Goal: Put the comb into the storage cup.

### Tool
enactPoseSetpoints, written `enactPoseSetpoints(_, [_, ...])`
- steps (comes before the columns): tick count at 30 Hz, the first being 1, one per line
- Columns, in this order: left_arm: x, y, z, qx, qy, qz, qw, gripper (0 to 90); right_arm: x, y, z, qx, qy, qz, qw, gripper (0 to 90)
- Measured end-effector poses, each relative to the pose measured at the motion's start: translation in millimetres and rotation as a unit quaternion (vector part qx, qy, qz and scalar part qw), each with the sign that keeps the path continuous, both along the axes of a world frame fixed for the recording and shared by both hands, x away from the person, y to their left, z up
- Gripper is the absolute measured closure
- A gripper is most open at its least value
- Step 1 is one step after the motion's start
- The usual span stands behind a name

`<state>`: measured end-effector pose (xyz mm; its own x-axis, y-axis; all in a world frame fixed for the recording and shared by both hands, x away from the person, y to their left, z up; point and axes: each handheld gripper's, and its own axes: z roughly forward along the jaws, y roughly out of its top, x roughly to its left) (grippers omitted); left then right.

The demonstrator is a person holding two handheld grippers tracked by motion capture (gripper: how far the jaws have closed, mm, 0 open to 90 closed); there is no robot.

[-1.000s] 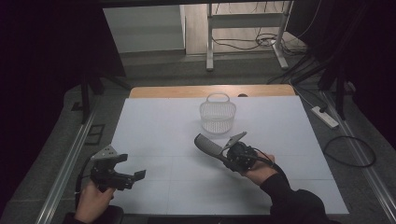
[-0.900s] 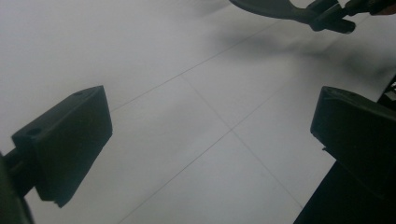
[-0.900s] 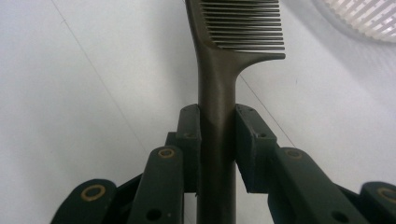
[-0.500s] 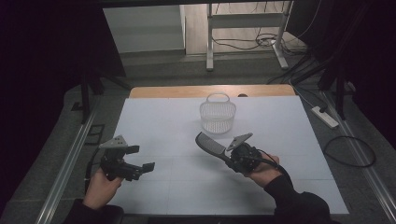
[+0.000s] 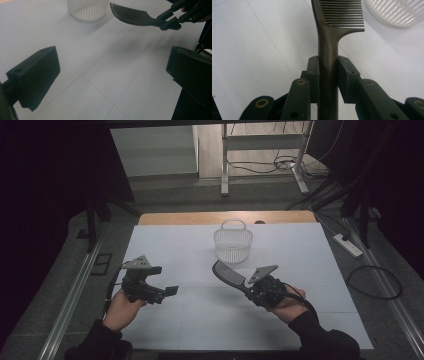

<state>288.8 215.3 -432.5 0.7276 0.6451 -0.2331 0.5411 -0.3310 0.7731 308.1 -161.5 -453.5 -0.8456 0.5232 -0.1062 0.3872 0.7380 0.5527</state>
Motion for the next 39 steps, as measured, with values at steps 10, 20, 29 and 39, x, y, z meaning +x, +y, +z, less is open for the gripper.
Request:
enactPoseSetpoints(10, [21.3, -22.4, 7.3, 0.01, 0.006, -0.008, 0.9999, 0.0, -6.0, -3.2, 5.0, 0.008, -0.019, 0.001, 0.9998, 72.3])
enactPoseSetpoints(20, [39.9, -40.9, 18.3, -0.008, 0.009, -0.015, 0.9998, 0.0, -9.9, -10.5, 11.6, 0.026, -0.035, -0.005, 0.999, 72.4])
enactPoseSetpoints(29, [51.1, -59.4, 23.9, -0.03, 0.008, -0.027, 0.9992, 0.0, -14.9, -15.3, 16.5, 0.039, -0.05, -0.013, 0.9979, 72.4])
enactPoseSetpoints(39, [48.2, -68.2, 16.8, -0.047, 0.022, -0.039, 0.9979, 0.0, -20.8, -15.1, 16.2, 0.051, -0.065, -0.01, 0.9966, 72.4])
